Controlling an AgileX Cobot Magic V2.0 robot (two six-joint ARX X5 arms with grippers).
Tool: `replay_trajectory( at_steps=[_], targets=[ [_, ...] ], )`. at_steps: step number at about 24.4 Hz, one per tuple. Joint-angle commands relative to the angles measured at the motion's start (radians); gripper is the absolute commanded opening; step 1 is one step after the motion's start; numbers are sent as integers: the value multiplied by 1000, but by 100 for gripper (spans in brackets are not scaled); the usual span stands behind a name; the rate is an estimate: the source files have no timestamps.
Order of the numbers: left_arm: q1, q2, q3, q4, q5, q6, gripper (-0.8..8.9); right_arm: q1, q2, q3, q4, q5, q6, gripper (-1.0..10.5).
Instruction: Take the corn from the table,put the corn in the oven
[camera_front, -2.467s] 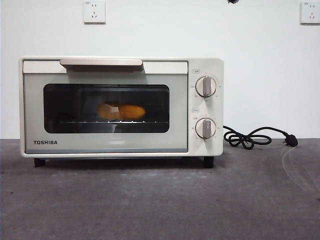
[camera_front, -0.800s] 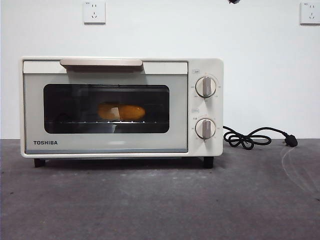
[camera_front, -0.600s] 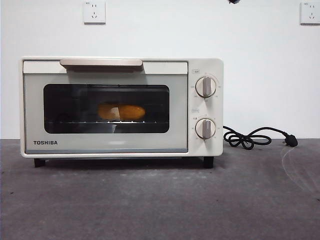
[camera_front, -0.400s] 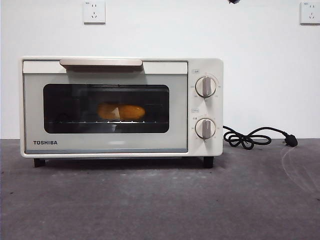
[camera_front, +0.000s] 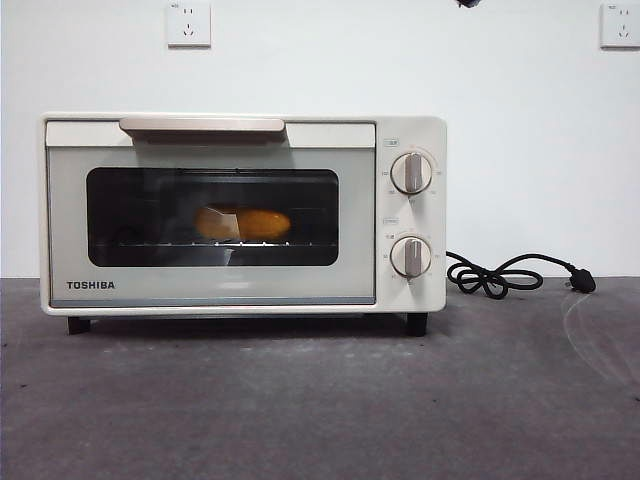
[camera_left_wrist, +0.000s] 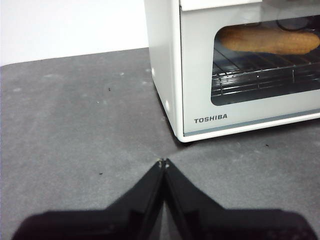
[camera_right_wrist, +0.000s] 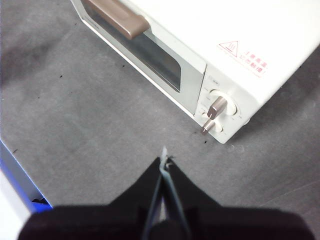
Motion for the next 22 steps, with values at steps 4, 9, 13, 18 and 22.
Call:
replay_trajectory(
  at_steps=[4, 9, 13, 18, 22],
  targets=[
    [-3, 24, -8, 8, -1, 11, -4, 0, 2, -5, 6, 0, -6, -12],
    [-3, 42, -8, 8, -1, 11, -4, 0, 2, -5, 6, 0, -5, -12],
    [-3, 56, -8, 8, -1, 11, -4, 0, 2, -5, 6, 0, -6, -12],
    [-3, 76, -8, 8, -1, 11, -4, 0, 2, -5, 8, 0, -6, -12],
    [-3, 103, -7, 8, -1, 11, -4, -13, 1, -5, 5, 34, 7, -12]
  ],
)
